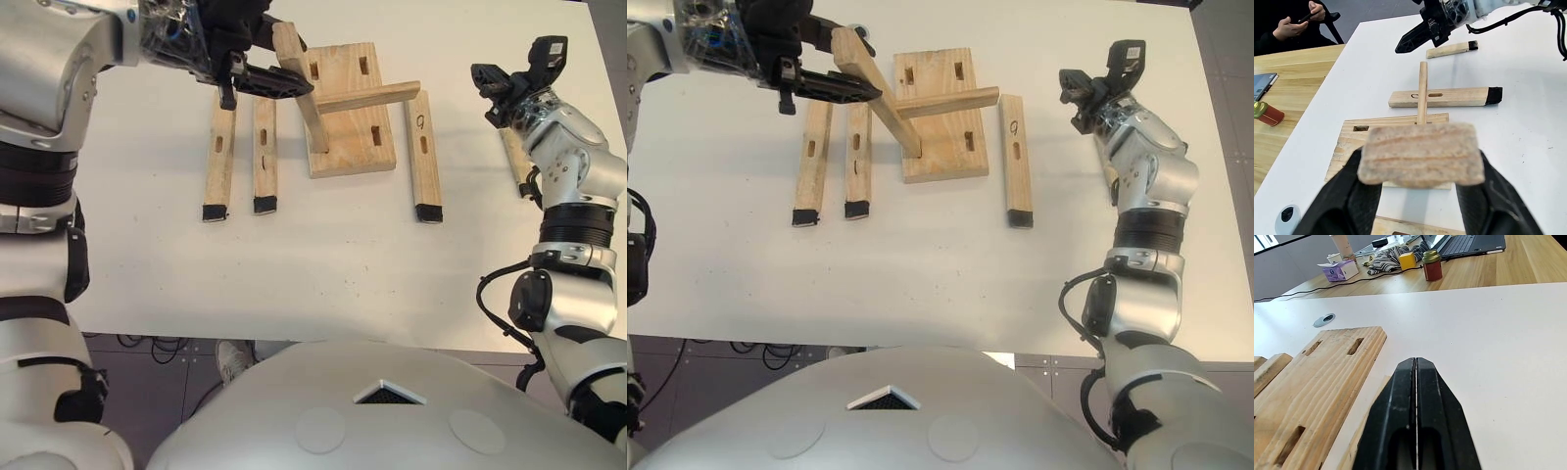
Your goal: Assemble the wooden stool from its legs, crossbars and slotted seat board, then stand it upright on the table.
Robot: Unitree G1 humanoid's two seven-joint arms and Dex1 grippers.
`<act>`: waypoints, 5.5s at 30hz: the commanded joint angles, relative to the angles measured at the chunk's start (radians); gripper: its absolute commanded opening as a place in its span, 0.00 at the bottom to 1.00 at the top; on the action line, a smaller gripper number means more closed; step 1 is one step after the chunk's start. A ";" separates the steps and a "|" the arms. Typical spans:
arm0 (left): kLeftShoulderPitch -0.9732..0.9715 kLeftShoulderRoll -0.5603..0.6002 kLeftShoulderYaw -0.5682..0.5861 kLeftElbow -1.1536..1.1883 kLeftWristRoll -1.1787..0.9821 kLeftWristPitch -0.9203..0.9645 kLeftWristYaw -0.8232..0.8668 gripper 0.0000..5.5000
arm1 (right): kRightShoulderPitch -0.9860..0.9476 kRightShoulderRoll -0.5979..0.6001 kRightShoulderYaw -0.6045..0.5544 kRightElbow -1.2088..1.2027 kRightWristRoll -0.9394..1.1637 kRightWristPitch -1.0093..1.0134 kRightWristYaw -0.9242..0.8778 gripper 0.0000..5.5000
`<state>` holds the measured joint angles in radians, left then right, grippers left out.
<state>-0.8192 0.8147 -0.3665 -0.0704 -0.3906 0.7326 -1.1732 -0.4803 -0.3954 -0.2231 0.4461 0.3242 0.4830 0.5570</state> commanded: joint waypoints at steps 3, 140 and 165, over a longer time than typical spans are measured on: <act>-0.008 0.026 -0.082 0.162 -0.001 0.091 -0.190 0.37 | 0.000 0.014 0.009 0.002 0.006 -0.002 0.002 0.00; -0.044 -0.348 0.397 -0.017 -0.412 0.244 0.315 0.36 | -0.606 -0.110 -0.288 -0.023 0.861 0.689 0.463 0.43; -0.025 -0.340 0.324 -0.029 -0.416 0.279 0.244 0.36 | -0.539 -0.084 -0.192 -0.065 0.820 0.682 0.441 0.62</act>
<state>-0.8444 0.4692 -0.0388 -0.0934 -0.8077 1.0010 -0.9305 -1.0193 -0.4797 -0.4147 0.3925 1.1303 1.1496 1.0028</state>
